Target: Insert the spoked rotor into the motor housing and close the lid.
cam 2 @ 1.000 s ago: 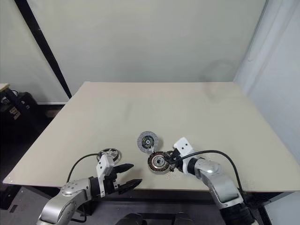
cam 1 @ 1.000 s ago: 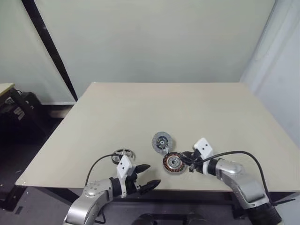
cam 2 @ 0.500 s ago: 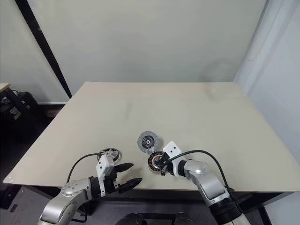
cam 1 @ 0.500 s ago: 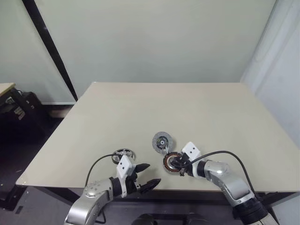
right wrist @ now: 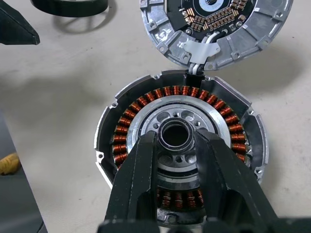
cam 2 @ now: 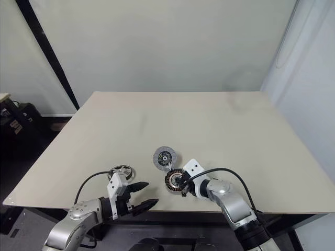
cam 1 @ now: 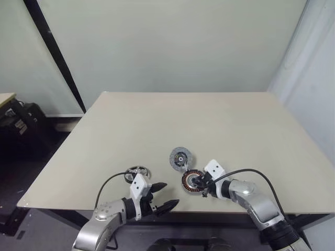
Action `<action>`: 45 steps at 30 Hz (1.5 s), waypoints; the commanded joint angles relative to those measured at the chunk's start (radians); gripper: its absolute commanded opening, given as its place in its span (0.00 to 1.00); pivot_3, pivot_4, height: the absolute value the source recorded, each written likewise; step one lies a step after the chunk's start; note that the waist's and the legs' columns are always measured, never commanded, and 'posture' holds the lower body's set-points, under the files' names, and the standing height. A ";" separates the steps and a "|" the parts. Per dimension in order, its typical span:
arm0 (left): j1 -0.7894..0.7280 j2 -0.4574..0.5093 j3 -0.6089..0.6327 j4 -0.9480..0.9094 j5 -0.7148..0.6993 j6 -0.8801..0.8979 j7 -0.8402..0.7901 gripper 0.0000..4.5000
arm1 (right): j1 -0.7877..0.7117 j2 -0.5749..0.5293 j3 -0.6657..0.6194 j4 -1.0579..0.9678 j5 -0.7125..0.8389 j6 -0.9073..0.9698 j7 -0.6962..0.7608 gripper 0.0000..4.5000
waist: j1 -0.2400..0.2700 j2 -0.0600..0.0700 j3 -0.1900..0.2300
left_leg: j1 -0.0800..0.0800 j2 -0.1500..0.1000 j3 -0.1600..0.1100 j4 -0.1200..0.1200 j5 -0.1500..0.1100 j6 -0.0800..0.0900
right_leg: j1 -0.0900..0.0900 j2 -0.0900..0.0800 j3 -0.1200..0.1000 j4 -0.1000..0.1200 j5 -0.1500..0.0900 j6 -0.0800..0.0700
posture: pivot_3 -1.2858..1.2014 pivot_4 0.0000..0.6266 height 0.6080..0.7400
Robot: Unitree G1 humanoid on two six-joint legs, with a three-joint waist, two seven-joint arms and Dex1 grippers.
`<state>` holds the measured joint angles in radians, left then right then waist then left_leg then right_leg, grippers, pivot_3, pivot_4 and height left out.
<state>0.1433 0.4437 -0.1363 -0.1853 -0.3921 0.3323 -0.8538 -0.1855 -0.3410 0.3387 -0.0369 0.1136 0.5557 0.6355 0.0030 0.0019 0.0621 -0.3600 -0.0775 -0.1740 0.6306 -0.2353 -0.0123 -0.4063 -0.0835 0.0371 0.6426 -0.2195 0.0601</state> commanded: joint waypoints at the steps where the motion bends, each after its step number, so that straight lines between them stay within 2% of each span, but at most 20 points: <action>1: -0.012 -0.002 0.003 -0.013 0.001 -0.021 -0.004 1.00 | -0.018 -0.001 -0.006 -0.002 -0.016 -0.026 -0.005 0.18 | 0.000 0.000 0.000 | 0.000 0.000 0.000 0.000 0.000 0.000 | 0.000 0.000 0.000 0.000 0.000 0.000 | 0.52 0.00 1.00; 11: -0.012 -0.004 0.000 -0.015 0.004 -0.022 -0.001 1.00 | -0.017 0.003 -0.005 0.016 -0.027 -0.030 -0.002 0.18 | 0.000 0.000 0.000 | 0.001 0.000 0.000 0.001 0.000 0.000 | 0.001 0.000 0.000 0.000 0.000 0.000 | 0.52 0.00 1.00; 20: -0.010 -0.004 -0.003 -0.018 0.008 -0.021 0.003 1.00 | -0.010 0.017 -0.042 -0.052 0.018 0.004 0.003 0.85 | 0.000 0.000 0.000 | 0.000 0.000 0.000 0.001 0.000 0.000 | 0.000 0.000 0.000 0.000 0.000 0.000 | 0.52 0.00 1.00; 23: -0.008 -0.004 -0.002 -0.018 0.008 -0.021 0.003 1.00 | -0.011 0.015 -0.061 -0.104 0.052 0.046 0.008 0.85 | 0.000 0.000 0.000 | 0.000 0.000 0.000 0.001 0.000 0.000 | 0.000 0.000 0.000 0.000 0.000 0.000 | 0.52 0.00 1.00; 26: -0.008 -0.005 0.000 -0.018 0.008 -0.021 0.003 1.00 | -0.017 0.007 -0.062 -0.126 0.047 0.063 0.000 0.69 | 0.000 0.000 0.000 | 0.000 0.000 0.000 0.000 0.000 0.000 | 0.000 0.000 0.000 0.000 0.000 0.000 | 0.52 0.00 1.00; 34: -0.015 -0.008 -0.001 -0.017 0.010 -0.019 0.004 1.00 | -0.052 0.008 -0.021 -0.097 0.002 0.084 -0.022 0.04 | 0.000 0.000 0.000 | 0.000 0.000 0.000 0.000 0.000 0.000 | 0.000 0.000 0.000 0.000 0.000 0.000 | 0.52 0.00 1.00; 35: -0.015 -0.008 -0.001 -0.017 0.010 -0.018 0.004 1.00 | -0.056 0.010 -0.016 -0.089 -0.004 0.081 -0.024 0.01 | -0.001 0.000 0.000 | 0.000 0.000 0.000 0.000 0.000 0.000 | 0.000 0.000 0.000 0.000 0.000 0.000 | 0.52 0.00 1.00; 45: -0.001 -0.006 0.003 -0.026 0.016 -0.015 0.005 1.00 | -0.075 0.051 0.024 0.048 -0.041 0.024 -0.042 0.01 | -0.001 0.000 0.000 | 0.001 0.000 0.000 0.000 0.000 0.000 | 0.000 0.000 0.000 0.000 0.001 0.000 | 0.52 0.00 1.00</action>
<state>0.1460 0.4354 -0.1402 -0.1854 -0.3712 0.3297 -0.8500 -0.2439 -0.2917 0.3597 -0.0004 0.0864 0.5989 0.5970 0.0025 0.0019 0.0617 -0.3591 -0.0778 -0.1737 0.6310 -0.2352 -0.0123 -0.4061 -0.0829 0.0371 0.6431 -0.2188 0.0603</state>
